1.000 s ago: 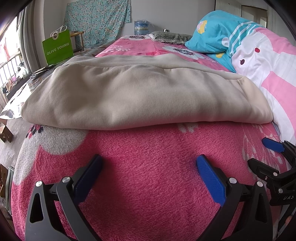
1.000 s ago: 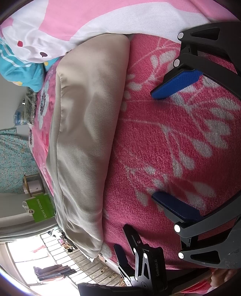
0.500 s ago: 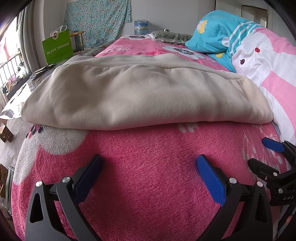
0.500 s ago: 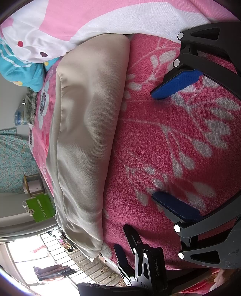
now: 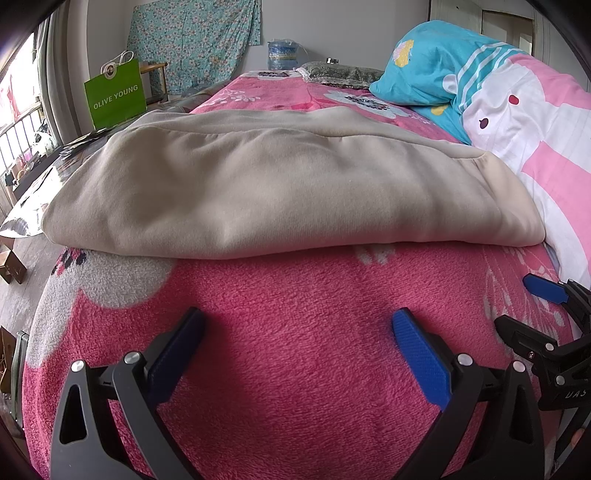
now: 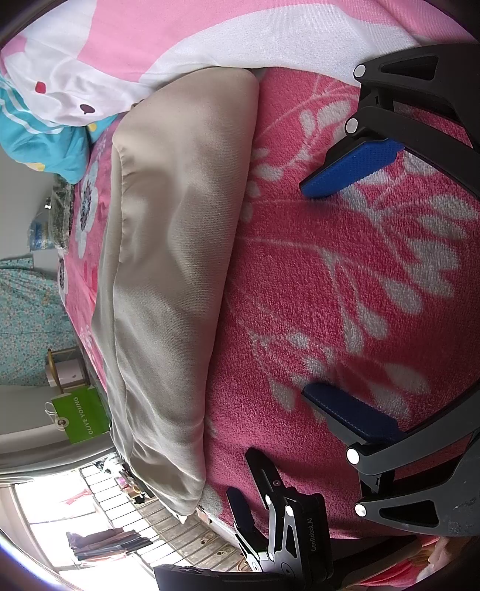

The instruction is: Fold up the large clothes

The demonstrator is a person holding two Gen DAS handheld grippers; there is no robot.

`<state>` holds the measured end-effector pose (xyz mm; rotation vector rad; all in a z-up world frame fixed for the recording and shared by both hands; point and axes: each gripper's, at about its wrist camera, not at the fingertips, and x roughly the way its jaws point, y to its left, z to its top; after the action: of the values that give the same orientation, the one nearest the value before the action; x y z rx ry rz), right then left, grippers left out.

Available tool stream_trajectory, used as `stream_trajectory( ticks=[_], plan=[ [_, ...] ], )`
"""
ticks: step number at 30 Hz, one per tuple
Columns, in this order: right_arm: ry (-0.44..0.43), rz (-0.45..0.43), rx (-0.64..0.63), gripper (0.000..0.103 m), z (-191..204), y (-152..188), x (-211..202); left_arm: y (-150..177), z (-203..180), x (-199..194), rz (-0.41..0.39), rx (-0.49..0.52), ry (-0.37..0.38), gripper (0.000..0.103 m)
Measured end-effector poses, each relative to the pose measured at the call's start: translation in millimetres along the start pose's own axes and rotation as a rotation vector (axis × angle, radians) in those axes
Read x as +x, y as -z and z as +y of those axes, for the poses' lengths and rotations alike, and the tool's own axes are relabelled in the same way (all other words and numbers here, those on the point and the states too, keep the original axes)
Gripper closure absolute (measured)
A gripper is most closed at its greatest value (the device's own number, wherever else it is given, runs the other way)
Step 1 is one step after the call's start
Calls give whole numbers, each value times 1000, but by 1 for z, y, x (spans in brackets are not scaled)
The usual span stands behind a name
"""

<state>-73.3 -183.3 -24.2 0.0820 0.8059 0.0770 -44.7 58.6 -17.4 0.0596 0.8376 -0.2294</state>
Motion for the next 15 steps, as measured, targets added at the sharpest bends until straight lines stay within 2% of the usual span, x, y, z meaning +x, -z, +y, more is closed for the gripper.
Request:
stream_trajectory(
  ticks=[15],
  plan=[
    [0, -1, 0, 7, 0, 0, 0, 0, 0, 0, 1, 0, 0, 4]
  ],
)
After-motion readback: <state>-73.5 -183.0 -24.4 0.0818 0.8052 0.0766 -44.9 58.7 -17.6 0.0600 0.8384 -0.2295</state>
